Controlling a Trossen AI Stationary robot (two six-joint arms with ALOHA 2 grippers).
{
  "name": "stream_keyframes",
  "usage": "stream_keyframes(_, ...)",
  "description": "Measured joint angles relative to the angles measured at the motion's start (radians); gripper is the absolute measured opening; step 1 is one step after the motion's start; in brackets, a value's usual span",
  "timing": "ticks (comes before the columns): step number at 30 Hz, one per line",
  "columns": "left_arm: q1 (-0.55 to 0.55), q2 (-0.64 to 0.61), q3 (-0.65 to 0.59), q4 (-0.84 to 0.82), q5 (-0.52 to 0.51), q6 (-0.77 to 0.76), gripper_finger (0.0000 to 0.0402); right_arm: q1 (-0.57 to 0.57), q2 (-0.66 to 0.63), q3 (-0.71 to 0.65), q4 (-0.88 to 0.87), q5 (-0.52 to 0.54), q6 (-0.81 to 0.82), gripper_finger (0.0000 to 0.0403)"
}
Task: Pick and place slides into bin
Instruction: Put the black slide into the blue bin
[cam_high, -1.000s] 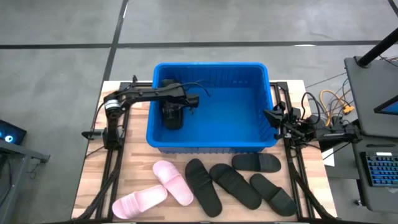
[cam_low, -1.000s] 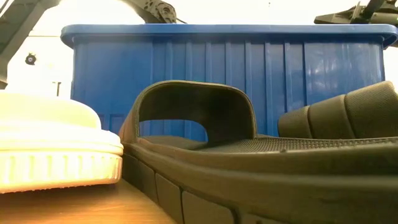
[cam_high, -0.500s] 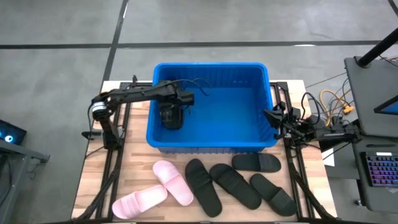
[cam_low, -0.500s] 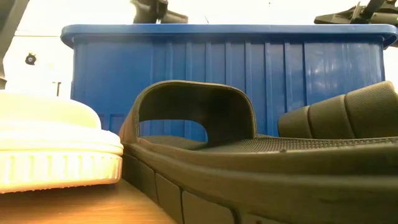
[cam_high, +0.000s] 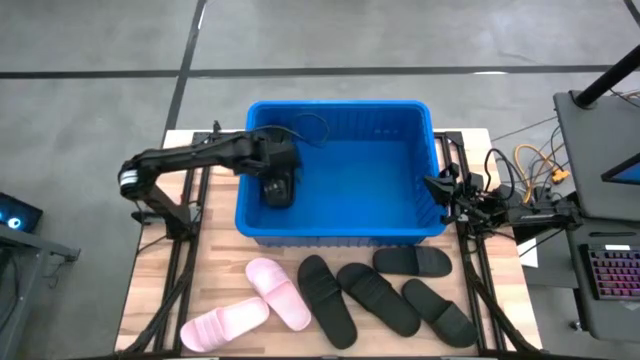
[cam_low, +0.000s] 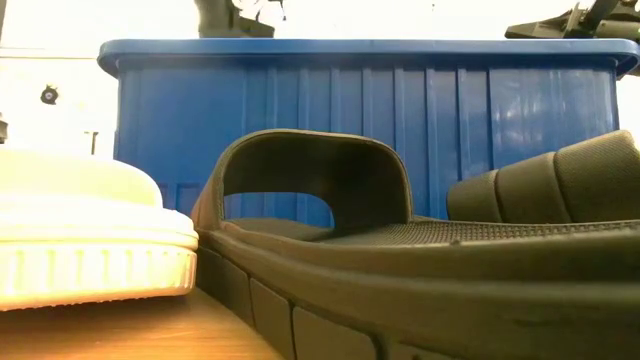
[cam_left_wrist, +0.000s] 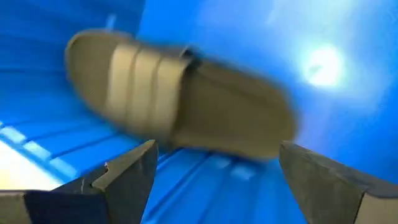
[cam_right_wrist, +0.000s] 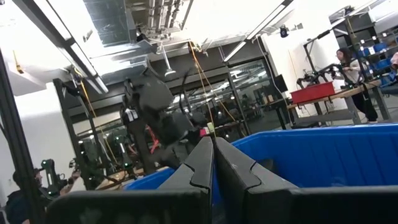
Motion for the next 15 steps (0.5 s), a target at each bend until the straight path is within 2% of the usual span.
stream_keyframes(7, -0.020, -0.078, -0.002, 0.336, 0.263, -0.028, 0.0317, 0.000, 0.000, 0.000, 0.005, 0.000, 0.007, 0.0008)
stream_keyframes(15, -0.025, -0.104, -0.005, 0.791, 0.480, -0.127, 0.0317, 0.000, 0.000, 0.000, 0.010, 0.000, 0.007, 0.0008)
